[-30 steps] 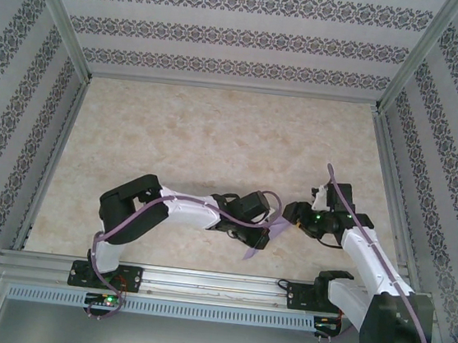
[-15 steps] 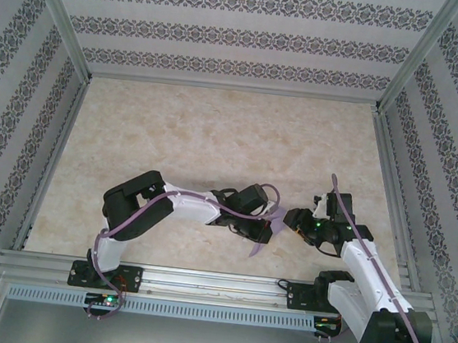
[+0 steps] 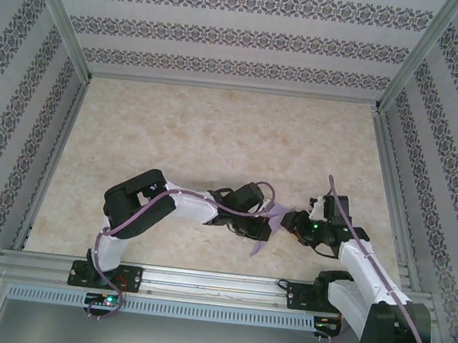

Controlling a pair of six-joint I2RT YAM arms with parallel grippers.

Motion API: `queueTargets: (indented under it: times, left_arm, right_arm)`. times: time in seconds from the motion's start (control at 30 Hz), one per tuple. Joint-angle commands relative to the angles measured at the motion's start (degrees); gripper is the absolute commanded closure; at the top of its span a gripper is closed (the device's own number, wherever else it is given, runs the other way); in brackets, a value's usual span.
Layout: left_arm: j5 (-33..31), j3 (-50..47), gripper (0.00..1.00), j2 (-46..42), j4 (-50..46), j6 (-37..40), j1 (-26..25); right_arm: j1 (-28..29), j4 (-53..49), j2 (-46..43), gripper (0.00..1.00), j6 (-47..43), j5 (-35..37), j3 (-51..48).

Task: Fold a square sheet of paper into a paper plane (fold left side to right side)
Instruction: Perform the fifth fold on the wing at the bottom-center of the table.

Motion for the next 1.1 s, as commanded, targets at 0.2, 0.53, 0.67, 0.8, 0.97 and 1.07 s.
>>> queueTargets:
  times: [0.2,0.53,0.67,0.8,0.97,1.07]
  left_arm:
    - [1.53,-1.62,0.92,0.68,5.89,-3.98,1.29]
    - [0.82,-2.88,0.91,0.07,8.92,-6.13,1.89]
    - [0.94,-3.06,0.91,0.15,9.94,-6.77,2.09]
    - [1.09,-2.85,0.91,0.35,9.58,-6.77,2.09]
    - [1.04,-2.80,0.91,0.33,9.58,-6.86,2.09]
    - [1.00,-2.65,0.91,0.37,9.58,-6.86,2.09]
  right_arm:
    - [2.17,11.83,4.57,0.60,1.65,-0.37,-1.06]
    - [2.78,13.27,10.39,0.60,-0.01,1.51,0.86]
    - [3.31,15.17,11.94,0.59,0.09,1.45,0.81]
    - [3.64,16.88,12.90,0.59,0.28,1.34,0.81]
    - [3.92,18.05,14.63,0.60,0.19,1.05,2.74]
    - [4.30,18.56,15.15,0.60,0.23,0.94,2.79]
